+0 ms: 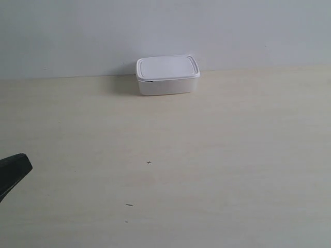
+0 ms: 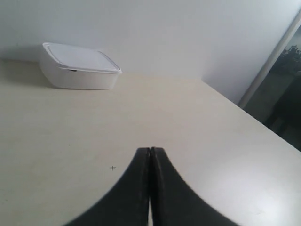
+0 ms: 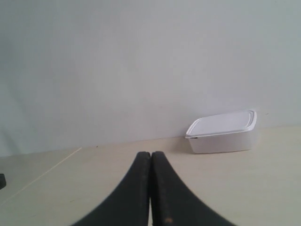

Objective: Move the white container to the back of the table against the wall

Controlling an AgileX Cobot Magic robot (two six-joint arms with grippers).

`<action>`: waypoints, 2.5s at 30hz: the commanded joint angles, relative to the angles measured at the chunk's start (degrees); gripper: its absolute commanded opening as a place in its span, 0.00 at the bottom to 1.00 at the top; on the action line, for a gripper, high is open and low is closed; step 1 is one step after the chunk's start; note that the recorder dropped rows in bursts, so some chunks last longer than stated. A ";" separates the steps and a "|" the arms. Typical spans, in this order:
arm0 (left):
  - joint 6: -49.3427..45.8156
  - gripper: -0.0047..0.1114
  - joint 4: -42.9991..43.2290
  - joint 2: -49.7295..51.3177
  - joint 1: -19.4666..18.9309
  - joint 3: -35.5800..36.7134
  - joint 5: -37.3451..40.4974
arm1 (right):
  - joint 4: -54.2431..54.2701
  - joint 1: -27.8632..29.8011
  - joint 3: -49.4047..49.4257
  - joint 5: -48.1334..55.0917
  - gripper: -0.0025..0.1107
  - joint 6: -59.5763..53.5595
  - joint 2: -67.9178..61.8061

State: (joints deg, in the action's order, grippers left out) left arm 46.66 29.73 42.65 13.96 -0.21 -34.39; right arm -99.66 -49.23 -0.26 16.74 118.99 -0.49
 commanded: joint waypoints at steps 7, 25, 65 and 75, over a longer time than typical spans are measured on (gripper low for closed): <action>0.19 0.04 0.10 -0.33 0.28 0.21 2.62 | -0.29 -0.05 0.26 -6.62 0.02 -3.95 0.49; 0.19 0.04 0.10 -0.33 0.28 0.21 2.62 | 0.57 -0.05 0.26 -12.12 0.02 -3.52 0.49; 0.06 0.04 2.37 -42.65 -3.12 0.21 2.47 | 0.78 24.61 0.26 -12.38 0.02 -3.52 0.49; 0.06 0.04 3.22 -42.65 -21.41 0.21 2.55 | 0.78 38.77 0.26 -12.38 0.02 -3.52 0.49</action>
State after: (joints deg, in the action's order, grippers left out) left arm 46.66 32.62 0.32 -3.31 -0.21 -31.53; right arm -98.68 -13.38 -0.27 4.37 115.66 -0.36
